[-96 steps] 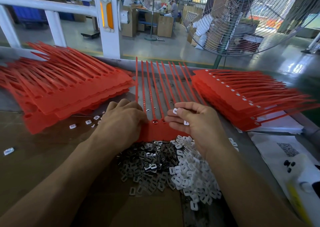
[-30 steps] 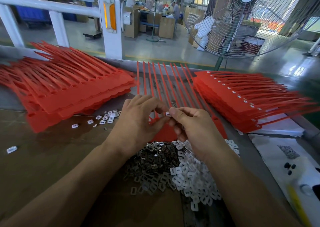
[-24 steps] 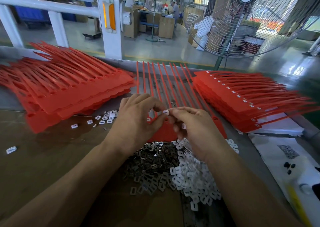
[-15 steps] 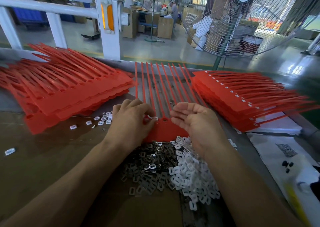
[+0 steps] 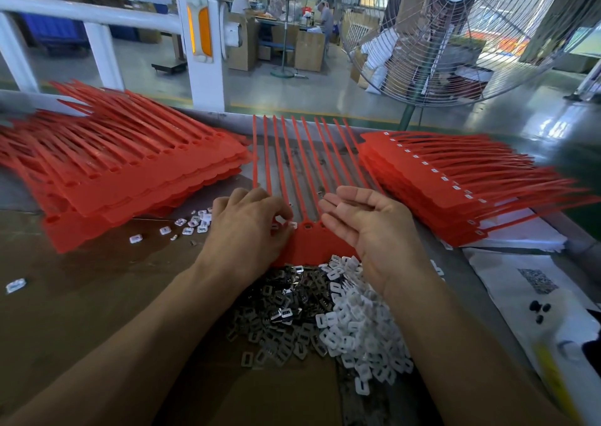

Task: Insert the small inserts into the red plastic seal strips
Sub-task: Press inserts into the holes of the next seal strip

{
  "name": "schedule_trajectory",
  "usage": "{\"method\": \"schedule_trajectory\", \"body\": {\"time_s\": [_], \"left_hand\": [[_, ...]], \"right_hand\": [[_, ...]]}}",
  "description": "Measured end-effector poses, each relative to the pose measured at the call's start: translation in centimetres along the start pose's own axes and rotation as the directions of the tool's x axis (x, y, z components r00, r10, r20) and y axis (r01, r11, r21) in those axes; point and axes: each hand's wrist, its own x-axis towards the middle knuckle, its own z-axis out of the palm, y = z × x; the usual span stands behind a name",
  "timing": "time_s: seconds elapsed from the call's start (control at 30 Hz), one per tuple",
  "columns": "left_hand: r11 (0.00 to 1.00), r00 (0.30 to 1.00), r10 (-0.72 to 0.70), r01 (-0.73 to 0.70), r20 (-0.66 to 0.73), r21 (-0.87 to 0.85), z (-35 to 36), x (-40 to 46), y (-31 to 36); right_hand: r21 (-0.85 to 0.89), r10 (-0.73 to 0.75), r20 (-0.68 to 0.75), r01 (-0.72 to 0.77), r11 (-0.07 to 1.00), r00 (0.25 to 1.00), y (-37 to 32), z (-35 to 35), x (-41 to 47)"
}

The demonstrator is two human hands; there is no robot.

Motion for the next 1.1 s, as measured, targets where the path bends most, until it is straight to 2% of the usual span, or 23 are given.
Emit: {"method": "schedule_trajectory", "body": {"time_s": [0.13, 0.23, 0.37, 0.7, 0.87, 1.1], "left_hand": [[0.999, 0.999, 0.047, -0.047, 0.007, 0.01, -0.2, -0.17, -0.11], [0.998, 0.998, 0.057, -0.057, 0.01, 0.008, -0.15, -0.19, -0.21], [0.999, 0.999, 0.048, -0.048, -0.009, -0.008, 0.13, -0.04, -0.17], [1.0, 1.0, 0.017, -0.017, -0.011, -0.014, 0.52, 0.17, 0.25], [0.999, 0.999, 0.039, -0.038, 0.012, -0.011, 0.28, 0.1, 0.31], [1.0, 0.993, 0.019, -0.018, 0.113, -0.003, 0.22, -0.17, -0.06]], "right_hand": [[-0.013, -0.005, -0.003, 0.005, 1.0, 1.0, -0.29, -0.11, -0.22], [-0.12, -0.039, 0.023, 0.042, 0.992, 0.999, -0.5, -0.25, -0.44], [-0.228, -0.074, 0.037, 0.08, 0.97, 0.997, -0.52, -0.25, -0.6], [-0.335, -0.1, 0.06, 0.115, 0.935, 0.993, -0.18, -0.25, -0.51], [-0.377, -0.116, 0.067, 0.133, 0.917, 0.991, -0.01, -0.38, -0.43], [-0.454, -0.123, 0.074, 0.143, 0.879, 0.99, 0.39, -0.49, -0.15]]}}
